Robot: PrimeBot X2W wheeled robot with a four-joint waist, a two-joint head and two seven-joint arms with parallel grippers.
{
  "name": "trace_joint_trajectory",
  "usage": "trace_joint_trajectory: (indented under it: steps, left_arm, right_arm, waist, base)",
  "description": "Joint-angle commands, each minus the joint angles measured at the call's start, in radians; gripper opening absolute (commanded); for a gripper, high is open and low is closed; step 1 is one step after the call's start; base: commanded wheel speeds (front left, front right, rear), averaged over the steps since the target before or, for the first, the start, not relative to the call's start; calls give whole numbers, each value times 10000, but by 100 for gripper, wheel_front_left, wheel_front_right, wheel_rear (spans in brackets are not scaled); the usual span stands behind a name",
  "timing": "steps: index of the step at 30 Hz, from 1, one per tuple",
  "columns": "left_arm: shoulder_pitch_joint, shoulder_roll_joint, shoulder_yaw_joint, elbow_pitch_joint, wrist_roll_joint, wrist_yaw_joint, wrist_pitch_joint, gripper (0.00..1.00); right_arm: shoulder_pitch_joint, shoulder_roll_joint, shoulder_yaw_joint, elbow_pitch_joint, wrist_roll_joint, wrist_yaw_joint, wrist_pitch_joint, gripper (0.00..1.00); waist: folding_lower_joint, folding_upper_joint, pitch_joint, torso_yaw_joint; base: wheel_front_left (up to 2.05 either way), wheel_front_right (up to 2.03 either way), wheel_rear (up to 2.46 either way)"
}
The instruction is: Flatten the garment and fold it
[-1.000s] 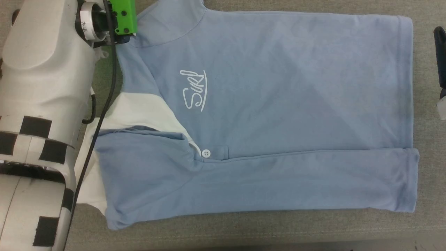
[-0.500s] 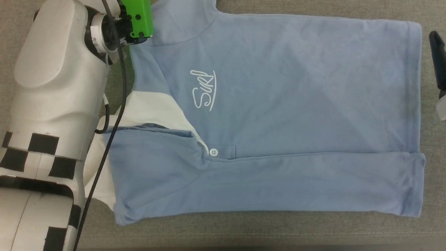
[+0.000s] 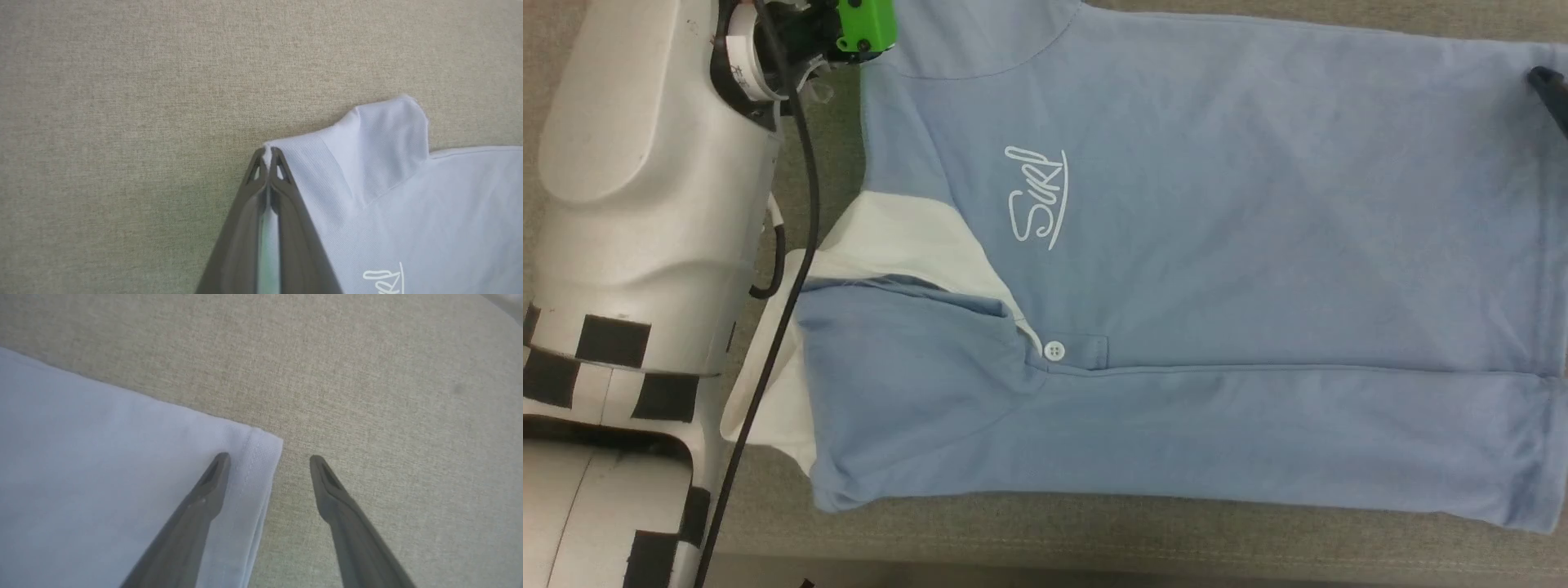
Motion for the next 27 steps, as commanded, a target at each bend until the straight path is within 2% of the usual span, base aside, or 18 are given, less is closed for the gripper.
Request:
trace_joint_trajectory:
  steps: [1, 8, 9, 10, 11, 16, 21, 27]
  left_arm:
    - [89, -15, 14, -109, -63, -50, -17, 0]
    - [159, -44, 25, -481, -185, -19, -9, 0]
    - [178, -40, 29, -507, -200, -18, -15, 0]
    - [200, -28, 29, -532, -211, -22, -24, 0]
    - [223, -23, 45, -547, -230, -25, -55, 0]
    - [383, -36, 211, -556, -438, -82, -298, 0]
    - [583, -174, 617, -625, -867, -242, -882, 0]
    - [1256, -137, 1038, -729, -1405, -589, -1369, 0]
  right_arm:
    - [-230, -12, 131, 102, -5, -17, 313, 100]
    - [-375, -192, 629, 448, 103, -17, 2018, 100]
    - [-367, -189, 604, 437, 163, -17, 2157, 76]
    - [-365, -198, 573, 379, 200, -17, 2251, 22]
    - [-354, -189, 516, 341, 245, -17, 2311, 0]
    - [-321, -60, 19, 17, 316, -17, 2169, 0]
    - [-316, 363, -596, -223, 467, -17, 1058, 0]
    - [266, 475, -718, -259, 575, -17, -127, 0]
  waist:
    - [-1, 0, 194, 181]
    - [-1, 0, 411, 349]
    - [-1, 0, 420, 352]
    - [-1, 0, 425, 353]
    - [-1, 0, 410, 349]
    - [-1, 0, 122, 292]
    - [-1, 0, -511, 260]
    - [-1, 0, -1587, 174]
  base:
    - [0, 0, 0]
    - [0, 0, 0]
    - [0, 0, 0]
    - [0, 0, 0]
    - [0, 0, 0]
    - [0, 0, 0]
    - [0, 0, 0]
    - [0, 0, 0]
